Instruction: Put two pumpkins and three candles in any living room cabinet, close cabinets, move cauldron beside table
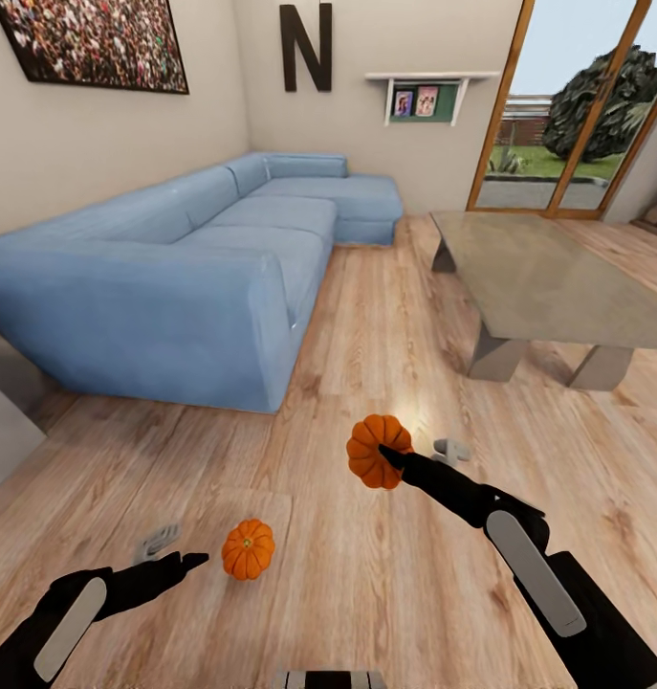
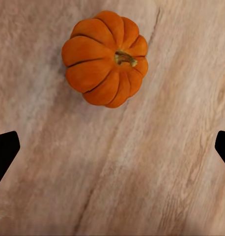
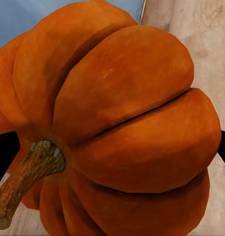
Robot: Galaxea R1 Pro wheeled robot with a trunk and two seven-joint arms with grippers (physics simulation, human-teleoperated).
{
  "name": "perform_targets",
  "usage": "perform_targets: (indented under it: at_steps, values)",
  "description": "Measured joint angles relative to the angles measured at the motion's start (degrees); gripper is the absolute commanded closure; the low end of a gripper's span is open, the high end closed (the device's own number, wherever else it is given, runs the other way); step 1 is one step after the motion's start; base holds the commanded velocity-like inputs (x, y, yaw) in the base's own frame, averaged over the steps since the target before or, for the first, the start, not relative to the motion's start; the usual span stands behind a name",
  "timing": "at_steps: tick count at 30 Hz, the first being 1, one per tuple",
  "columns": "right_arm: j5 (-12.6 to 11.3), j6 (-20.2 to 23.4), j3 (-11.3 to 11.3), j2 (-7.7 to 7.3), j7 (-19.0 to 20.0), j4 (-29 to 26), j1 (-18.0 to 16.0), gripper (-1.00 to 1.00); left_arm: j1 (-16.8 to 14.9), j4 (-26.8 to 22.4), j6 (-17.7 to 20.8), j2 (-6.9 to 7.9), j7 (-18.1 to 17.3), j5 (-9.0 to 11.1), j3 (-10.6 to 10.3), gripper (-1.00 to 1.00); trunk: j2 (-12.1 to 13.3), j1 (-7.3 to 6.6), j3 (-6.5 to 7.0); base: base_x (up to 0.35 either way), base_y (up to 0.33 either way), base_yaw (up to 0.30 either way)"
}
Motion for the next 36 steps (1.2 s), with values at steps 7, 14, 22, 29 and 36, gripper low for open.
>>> perform_targets:
  at_steps: [7,14,22,29,36]
  values:
    - [-0.96,1.98,0.17,0.05,8.14,-1.59,0.0,1.0,-0.01,0.0,0.02,0.07,-0.22,0.12,-0.03,-1.0,-0.1,0.18,-1.55,0.0,0.0,0.0]
    - [-0.49,3.24,0.08,0.04,12.53,-1.74,-0.01,1.0,-0.02,0.0,0.14,0.15,-0.45,0.27,0.12,-1.0,-0.19,0.36,-3.11,0.0,0.0,0.0]
    - [-0.48,3.2,0.08,0.04,12.86,-1.75,-0.01,1.0,-0.02,-0.01,0.3,1.46,-4.37,0.9,0.84,-1.0,-0.3,0.57,-4.88,0.0,0.0,0.0]
    - [-0.52,3.21,0.08,0.04,13.32,-1.77,-0.01,1.0,-0.06,-0.11,2.36,4.01,-12.7,1.78,7.52,-1.0,-0.39,0.75,-6.43,0.0,0.0,0.0]
    - [-0.48,3.25,0.09,0.06,13.66,-1.81,-0.01,1.0,-0.11,0.08,5.59,4.76,-15.51,2.86,9.23,-1.0,-0.49,0.93,-7.98,0.0,0.0,0.0]
